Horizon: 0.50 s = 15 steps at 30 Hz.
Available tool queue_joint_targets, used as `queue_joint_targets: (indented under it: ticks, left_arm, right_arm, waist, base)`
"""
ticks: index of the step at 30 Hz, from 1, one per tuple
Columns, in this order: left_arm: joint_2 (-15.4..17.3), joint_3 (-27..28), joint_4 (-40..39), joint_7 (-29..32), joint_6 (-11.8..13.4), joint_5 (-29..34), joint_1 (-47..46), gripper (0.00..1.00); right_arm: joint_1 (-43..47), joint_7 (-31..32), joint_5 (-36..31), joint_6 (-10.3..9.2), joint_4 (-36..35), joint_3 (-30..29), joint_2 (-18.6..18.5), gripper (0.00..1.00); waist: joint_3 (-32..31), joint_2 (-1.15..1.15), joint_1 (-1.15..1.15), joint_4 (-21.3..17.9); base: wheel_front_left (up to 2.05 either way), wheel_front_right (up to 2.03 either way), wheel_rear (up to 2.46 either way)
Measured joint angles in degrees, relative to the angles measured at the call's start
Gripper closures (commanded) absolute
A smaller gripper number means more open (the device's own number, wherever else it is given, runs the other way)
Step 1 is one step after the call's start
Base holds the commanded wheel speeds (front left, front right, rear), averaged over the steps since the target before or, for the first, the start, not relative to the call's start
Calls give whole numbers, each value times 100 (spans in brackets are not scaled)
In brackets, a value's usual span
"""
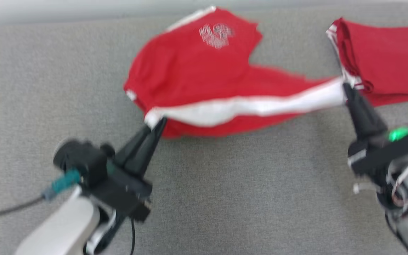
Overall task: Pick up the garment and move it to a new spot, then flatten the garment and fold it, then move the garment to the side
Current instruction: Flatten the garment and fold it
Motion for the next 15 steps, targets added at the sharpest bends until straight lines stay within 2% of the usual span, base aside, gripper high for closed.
queue_joint_targets:
  ticks: [9,15]
  left_arm:
    - [-119,218,-32,0,-152,438,1446,100]
    - [-294,509,56,0,-230,840,2330,100]
  right_arm:
    - [1701,124,-252,0,-434,-546,151,100]
    - [2805,210,-446,0,-662,-988,442,100]
  waist:
    - [-456,0,1,-51]
    - [-719,0,1,-27]
  base:
    - [0,0,0]
    - [0,0,0]
